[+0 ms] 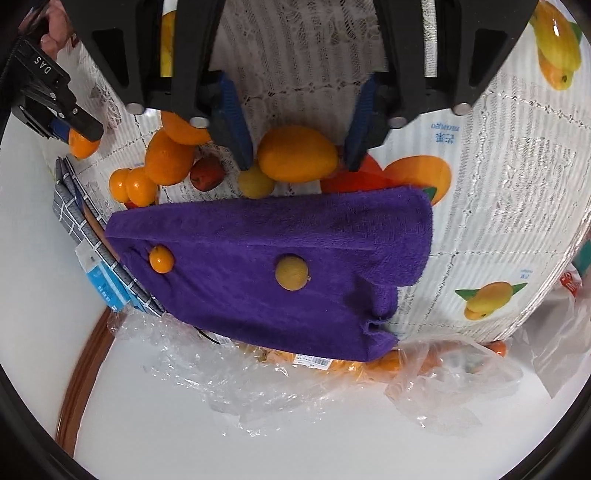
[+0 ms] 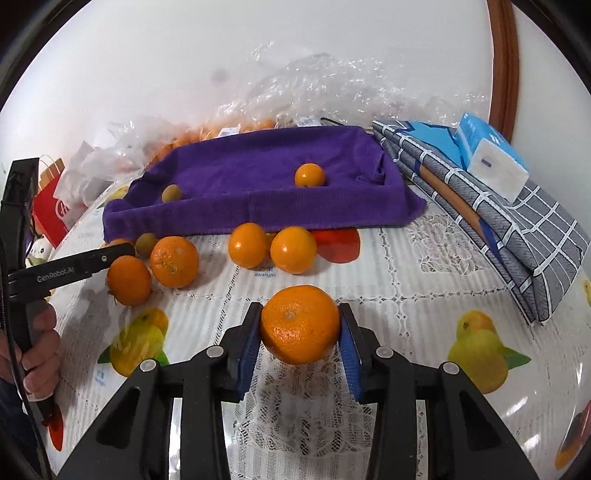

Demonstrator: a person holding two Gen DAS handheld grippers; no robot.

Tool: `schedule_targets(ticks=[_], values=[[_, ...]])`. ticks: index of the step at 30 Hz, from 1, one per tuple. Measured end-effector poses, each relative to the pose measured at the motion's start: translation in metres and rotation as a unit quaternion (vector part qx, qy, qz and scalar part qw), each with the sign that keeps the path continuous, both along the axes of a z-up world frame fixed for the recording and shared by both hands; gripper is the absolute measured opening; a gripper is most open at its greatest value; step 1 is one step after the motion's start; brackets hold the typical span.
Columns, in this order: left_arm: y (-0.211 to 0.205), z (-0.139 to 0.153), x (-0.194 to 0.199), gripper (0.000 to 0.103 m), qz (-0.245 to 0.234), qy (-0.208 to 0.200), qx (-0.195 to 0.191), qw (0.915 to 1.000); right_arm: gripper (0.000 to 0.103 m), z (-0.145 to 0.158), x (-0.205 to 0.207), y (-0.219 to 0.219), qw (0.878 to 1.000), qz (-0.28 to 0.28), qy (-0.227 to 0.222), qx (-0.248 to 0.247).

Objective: Organize fruits
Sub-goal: 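Grasp a large mandarin with the right tool while the left tool grasps an oval orange fruit, then lift both held fruits and carry them over the purple towel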

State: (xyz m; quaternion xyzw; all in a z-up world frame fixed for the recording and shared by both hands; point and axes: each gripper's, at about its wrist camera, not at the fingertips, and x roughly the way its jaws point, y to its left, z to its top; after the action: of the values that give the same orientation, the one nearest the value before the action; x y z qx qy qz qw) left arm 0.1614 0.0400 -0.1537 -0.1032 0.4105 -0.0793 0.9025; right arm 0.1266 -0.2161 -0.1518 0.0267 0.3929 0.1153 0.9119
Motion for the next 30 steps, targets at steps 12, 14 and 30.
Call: schedule_targets(ticks=[12, 14, 30], values=[[0.017, 0.014, -0.020, 0.045, 0.022, -0.068, -0.052, 0.9961, 0.040, 0.000, -0.002, -0.007, 1.000, -0.002, -0.008, 0.023], [0.015, 0.017, -0.020, 0.045, 0.023, -0.076, -0.047, 0.9958, 0.040, 0.001, -0.003, -0.006, 1.000, -0.003, -0.010, 0.021], [0.011, 0.026, -0.029, 0.045, 0.018, -0.109, -0.043, 0.9929, 0.040, 0.006, -0.014, -0.018, 0.999, -0.027, -0.030, 0.034]])
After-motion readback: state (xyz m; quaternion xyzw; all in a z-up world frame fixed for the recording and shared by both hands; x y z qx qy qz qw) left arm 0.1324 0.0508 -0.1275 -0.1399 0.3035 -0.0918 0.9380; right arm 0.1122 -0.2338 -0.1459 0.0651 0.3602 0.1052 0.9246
